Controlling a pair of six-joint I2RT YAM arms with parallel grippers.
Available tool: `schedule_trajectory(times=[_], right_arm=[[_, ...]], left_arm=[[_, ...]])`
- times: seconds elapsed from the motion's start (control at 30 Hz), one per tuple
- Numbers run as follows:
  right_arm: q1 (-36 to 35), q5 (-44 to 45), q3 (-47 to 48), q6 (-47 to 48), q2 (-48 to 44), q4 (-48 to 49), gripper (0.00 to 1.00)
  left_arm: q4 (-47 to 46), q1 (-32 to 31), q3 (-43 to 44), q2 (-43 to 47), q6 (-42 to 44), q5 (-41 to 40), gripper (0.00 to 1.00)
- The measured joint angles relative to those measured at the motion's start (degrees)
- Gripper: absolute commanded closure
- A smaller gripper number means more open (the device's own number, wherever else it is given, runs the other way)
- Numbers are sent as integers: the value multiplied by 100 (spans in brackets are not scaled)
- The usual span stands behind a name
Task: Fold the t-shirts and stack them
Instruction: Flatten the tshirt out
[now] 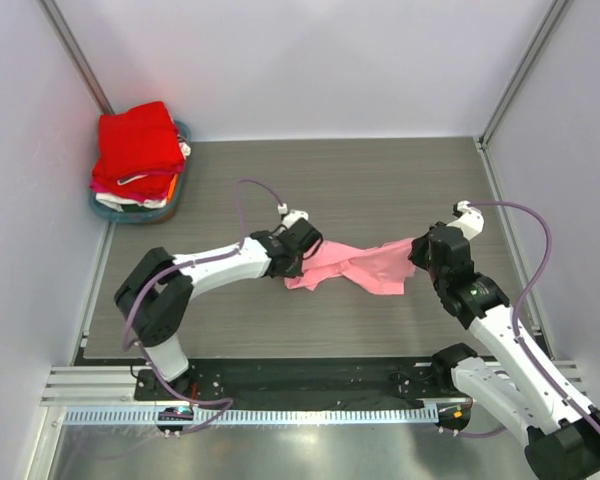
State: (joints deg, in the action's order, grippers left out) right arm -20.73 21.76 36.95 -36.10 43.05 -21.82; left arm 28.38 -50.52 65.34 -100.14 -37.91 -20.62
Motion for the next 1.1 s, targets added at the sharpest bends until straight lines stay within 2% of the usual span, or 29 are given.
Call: schedule_trajectory(times=[0.13, 0.2, 0.33, 0.43, 0.53, 0.6, 0.67, 0.73, 0.77, 0.8, 0.9, 1.03, 1.07, 1.1], right_arm=[[76, 306, 37, -120, 365, -57, 99], [140, 378, 264, -116, 723, -122, 99], [238, 297, 1209, 17, 1226, -264, 99], [243, 66, 1928, 136, 1139, -127, 99], [243, -173, 2188, 205, 673, 116, 99], [243, -323, 2135, 210, 212, 153, 99], [238, -472, 1858, 186, -245, 205, 99], [236, -557, 1545, 155, -669, 153, 99], [240, -562, 1392, 144, -848, 70, 99], [251, -562, 1241, 129, -994, -28, 99], [264, -669, 957, 101, -1187, -404, 99], [269, -870, 953, 109, -1189, -704, 99], [269, -890, 984, 120, -1163, -750, 99], [269, -892, 1058, 136, -1084, -815, 99]], left_arm=[[474, 516, 85, 688, 201, -125, 100], [767, 798, 398, 1102, 337, -164, 100], [1279, 1338, 1698, 1768, 662, -289, 100], [1628, 1451, 2664, 2146, 879, -516, 100], [1742, 1421, 2911, 2719, 1054, -586, 98], [1818, 1399, 2789, 3126, 1132, -564, 93], [1781, 1394, 2304, 3602, 1143, -463, 91], [1773, 1390, 1751, 3869, 1139, -378, 91], [1799, 1390, 1419, 3987, 1132, -356, 94], [1818, 1397, 1106, 4037, 1115, -317, 100], [1888, 1429, 334, 3906, 1069, -101, 100], [2055, 1425, -48, 3534, 1027, 133, 100], [2046, 1427, -35, 3536, 1025, 157, 87], [2044, 1427, 20, 3547, 1045, 181, 79]])
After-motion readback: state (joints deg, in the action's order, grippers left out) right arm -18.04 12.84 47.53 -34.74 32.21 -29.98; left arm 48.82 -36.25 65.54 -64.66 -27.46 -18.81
